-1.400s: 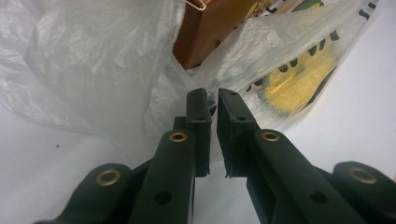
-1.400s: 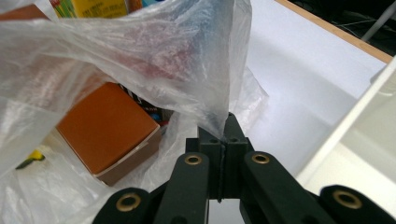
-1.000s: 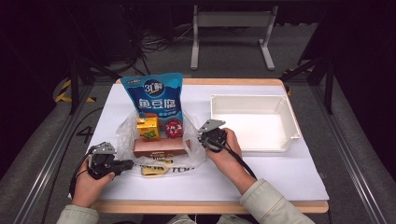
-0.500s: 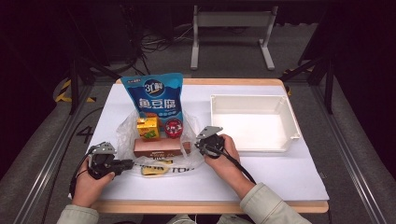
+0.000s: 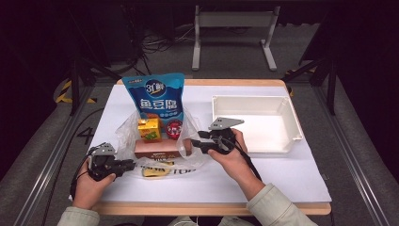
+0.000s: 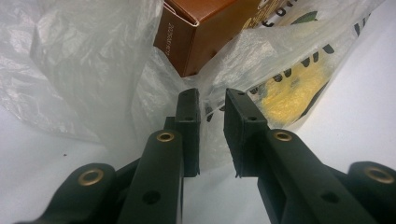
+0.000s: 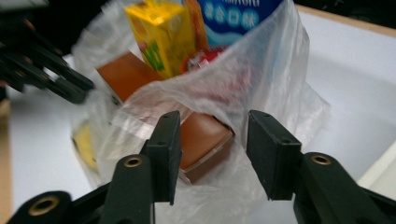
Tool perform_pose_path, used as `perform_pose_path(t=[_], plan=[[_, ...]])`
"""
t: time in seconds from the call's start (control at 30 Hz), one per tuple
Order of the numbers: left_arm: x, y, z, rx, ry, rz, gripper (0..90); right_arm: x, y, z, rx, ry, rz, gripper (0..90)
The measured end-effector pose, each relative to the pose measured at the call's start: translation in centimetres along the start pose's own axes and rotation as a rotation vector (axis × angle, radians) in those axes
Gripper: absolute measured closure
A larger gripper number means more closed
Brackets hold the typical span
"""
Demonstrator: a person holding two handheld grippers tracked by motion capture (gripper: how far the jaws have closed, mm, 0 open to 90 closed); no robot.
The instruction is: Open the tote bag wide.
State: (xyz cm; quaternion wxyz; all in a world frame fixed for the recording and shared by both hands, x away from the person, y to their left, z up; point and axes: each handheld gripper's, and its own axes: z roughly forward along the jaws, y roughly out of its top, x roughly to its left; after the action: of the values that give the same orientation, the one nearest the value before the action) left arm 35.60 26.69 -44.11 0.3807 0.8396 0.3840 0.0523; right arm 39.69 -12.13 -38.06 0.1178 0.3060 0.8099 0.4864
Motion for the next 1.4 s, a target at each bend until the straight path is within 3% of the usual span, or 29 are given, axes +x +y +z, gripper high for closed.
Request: perform_pose_path(t=[0.17, 0.2, 0.23, 0.27, 0.5, 0.57, 0.6, 0.63, 0.73, 0.8, 0.87, 1.0, 1.23, 1.4], plan=[[0.0, 0.0, -0.1, -0.01, 0.002, 0.003, 75.6, 1.2, 1.0, -1.1, -0.042, 0.025, -0.018, 53.5], [0.0, 0.0, -0.1, -0.009, 0.002, 0.004, 75.6, 2.0, 1.2, -1.2, -0.045, 0.06, -0.026, 52.9], [0.0, 0.0, -0.1, -0.009, 0.001, 0.004, 75.6, 2.0, 1.2, -1.2, -0.045, 0.06, -0.026, 52.9], [0.0, 0.0, -0.1, -0.01, -0.002, 0.002, 75.6, 2.6, 1.2, -0.8, -0.032, 0.088, -0.033, 51.6], [0.0, 0.0, -0.1, -0.01, -0.006, 0.005, 75.6, 4.0, 0.2, 1.3, 0.056, 0.139, -0.049, 41.5], [-0.1, 0.0, -0.1, -0.006, -0.005, 0.004, 75.6, 4.4, -0.2, 1.9, 0.077, 0.116, -0.078, 42.4], [0.0, 0.0, -0.1, -0.006, -0.005, 0.011, 75.6, 4.4, -0.5, 2.3, 0.106, 0.072, -0.121, 58.0], [-0.1, 0.0, -0.1, -0.007, -0.007, 0.005, 75.6, 4.4, -0.5, 2.3, 0.106, 0.072, -0.121, 58.0], [0.0, 0.0, -0.1, -0.005, -0.008, 0.007, 75.6, 3.8, -0.6, 2.3, 0.144, -0.001, -0.149, 82.7], [0.0, 0.0, -0.1, -0.005, -0.008, 0.009, 75.6, 3.2, -0.8, 2.1, 0.151, -0.052, -0.154, 89.7], [-0.1, 0.0, -0.1, -0.004, -0.008, 0.011, 75.6, 2.6, -1.0, 1.9, 0.167, -0.114, -0.164, 90.0], [0.0, 0.1, 0.0, -0.001, -0.006, 0.015, 75.6, 1.5, -2.0, 2.3, 0.222, -0.165, -0.145, 90.0], [0.0, 0.0, 0.0, -0.001, -0.006, 0.008, 76.2, 0.9, -3.5, 3.5, 0.315, -0.16, -0.134, 90.0], [0.2, -0.2, -0.2, -0.006, -0.001, 0.0, 76.4, 0.5, -4.5, 3.0, 0.353, -0.154, -0.136, 90.0]])
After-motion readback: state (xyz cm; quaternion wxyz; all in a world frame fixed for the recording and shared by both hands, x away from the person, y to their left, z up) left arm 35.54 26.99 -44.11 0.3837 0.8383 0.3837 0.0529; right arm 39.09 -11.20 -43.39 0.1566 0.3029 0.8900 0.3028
